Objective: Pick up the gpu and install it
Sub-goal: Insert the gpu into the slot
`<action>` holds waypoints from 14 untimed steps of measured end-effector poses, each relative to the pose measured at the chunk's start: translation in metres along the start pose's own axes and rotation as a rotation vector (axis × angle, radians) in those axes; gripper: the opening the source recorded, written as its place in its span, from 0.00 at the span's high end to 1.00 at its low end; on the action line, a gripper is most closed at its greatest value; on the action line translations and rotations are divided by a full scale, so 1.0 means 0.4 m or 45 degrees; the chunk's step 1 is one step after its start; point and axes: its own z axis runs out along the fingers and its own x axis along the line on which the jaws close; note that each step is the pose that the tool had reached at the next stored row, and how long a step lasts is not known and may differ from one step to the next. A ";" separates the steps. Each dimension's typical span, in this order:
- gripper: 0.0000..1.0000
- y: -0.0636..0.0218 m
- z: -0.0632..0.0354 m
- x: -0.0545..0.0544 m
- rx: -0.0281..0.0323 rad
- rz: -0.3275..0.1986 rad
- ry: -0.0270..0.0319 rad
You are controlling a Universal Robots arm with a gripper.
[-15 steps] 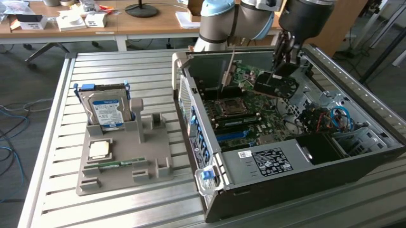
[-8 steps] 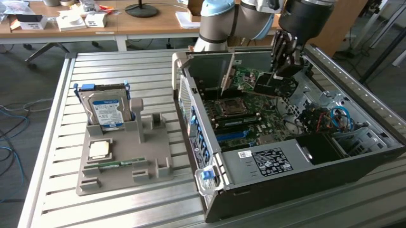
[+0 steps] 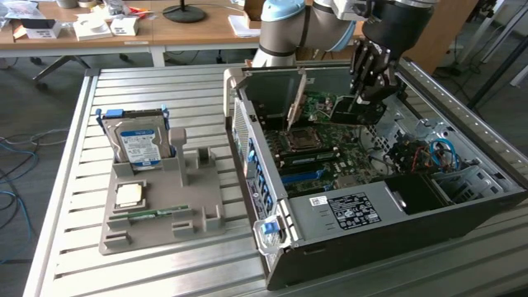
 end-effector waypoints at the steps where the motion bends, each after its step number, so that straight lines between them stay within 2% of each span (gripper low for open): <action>1: 0.74 0.000 0.000 0.000 -0.0004 -0.023 0.0009; 4: 0.74 0.000 0.000 0.000 -0.0014 -0.084 0.0036; 9: 0.74 0.000 0.001 0.000 -0.0016 -0.102 0.0042; 14: 0.74 0.000 0.002 0.000 0.0115 -0.135 0.0026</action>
